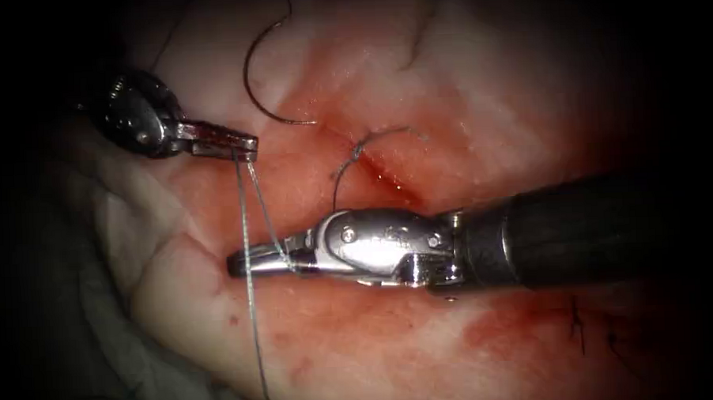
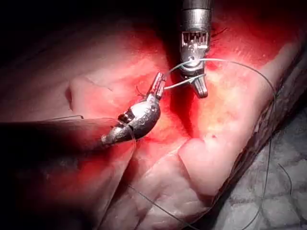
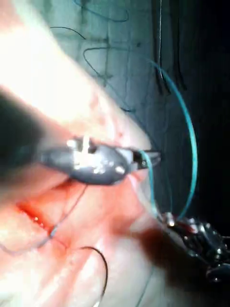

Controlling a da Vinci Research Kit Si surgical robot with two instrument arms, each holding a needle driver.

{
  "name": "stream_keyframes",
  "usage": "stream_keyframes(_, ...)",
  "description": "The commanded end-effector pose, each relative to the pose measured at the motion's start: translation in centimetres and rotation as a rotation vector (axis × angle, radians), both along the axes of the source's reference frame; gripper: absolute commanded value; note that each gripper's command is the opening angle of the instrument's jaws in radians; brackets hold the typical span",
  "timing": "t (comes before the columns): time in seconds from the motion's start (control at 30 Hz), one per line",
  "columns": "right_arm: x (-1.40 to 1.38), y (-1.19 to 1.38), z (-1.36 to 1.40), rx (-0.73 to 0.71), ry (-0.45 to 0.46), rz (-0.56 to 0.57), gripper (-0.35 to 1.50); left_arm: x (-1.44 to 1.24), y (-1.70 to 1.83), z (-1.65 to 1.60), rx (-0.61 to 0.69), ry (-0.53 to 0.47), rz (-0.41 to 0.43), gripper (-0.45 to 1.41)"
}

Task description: Wound Closure

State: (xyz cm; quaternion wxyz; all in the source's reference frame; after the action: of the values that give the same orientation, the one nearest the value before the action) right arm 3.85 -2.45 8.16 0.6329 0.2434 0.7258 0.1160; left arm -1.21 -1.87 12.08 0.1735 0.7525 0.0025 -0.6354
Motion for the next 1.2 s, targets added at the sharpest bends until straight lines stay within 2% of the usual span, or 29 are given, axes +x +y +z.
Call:
stream_keyframes(0.03,-0.01,0.04,-0.02,0.013,0.012,0.019,-0.13,-0.05,-0.06,0.1,0.0,-0.002,0.007,-0.45)
stream_keyframes(0.37,-0.37,0.29,-0.21,0.06,0.044,0.112,-0.21,-0.1,-0.09,0.3,-0.01,0.014,0.012,-0.45)
stream_keyframes(0.5,-0.41,0.3,-0.21,0.095,0.037,0.158,0.0,-0.28,-0.1,0.44,0.0,0.033,-0.001,-0.45)
stream_keyframes(0.57,-0.44,0.32,-0.19,0.129,0.027,0.212,0.22,-0.41,-0.09,0.52,0.0,0.035,-0.001,-0.45)
stream_keyframes(0.6,-0.46,0.33,-0.19,0.139,0.022,0.233,0.24,-0.45,-0.09,0.53,0.005,0.035,0.0,-0.45)
stream_keyframes(0.77,-0.8,0.45,-0.06,0.24,-0.062,0.442,0.54,-0.7,-0.06,0.6,0.004,0.032,0.006,-0.45)
stream_keyframes(0.9,-1.03,0.39,0.12,0.302,-0.13,0.567,0.54,-0.79,-0.03,0.62,0.009,0.03,0.008,-0.45)
stream_keyframes(0.93,-1.03,0.39,0.12,0.302,-0.13,0.567,0.54,-0.79,-0.03,0.62,0.009,0.03,0.008,-0.45)
stream_keyframes(0.97,-1.12,0.36,0.22,0.343,-0.167,0.638,0.59,-0.84,0.0,0.64,0.009,0.031,0.005,-0.45)
stream_keyframes(1.03,-1.16,0.34,0.26,0.369,-0.202,0.67,0.68,-0.88,0.01,0.64,0.02,0.035,0.004,-0.45)
stream_keyframes(1.07,-1.18,0.32,0.29,0.39,-0.248,0.698,0.69,-0.92,0.01,0.65,0.065,0.051,0.006,-0.45)
stream_keyframes(1.17,-1.19,0.29,0.33,0.404,-0.305,0.735,0.71,-0.96,-0.01,0.64,0.116,0.109,-0.011,-0.45)
stream_keyframes(1.2,-1.18,0.26,0.37,0.434,-0.329,0.752,0.64,-0.97,-0.02,0.64,0.125,0.13,-0.011,-0.45)
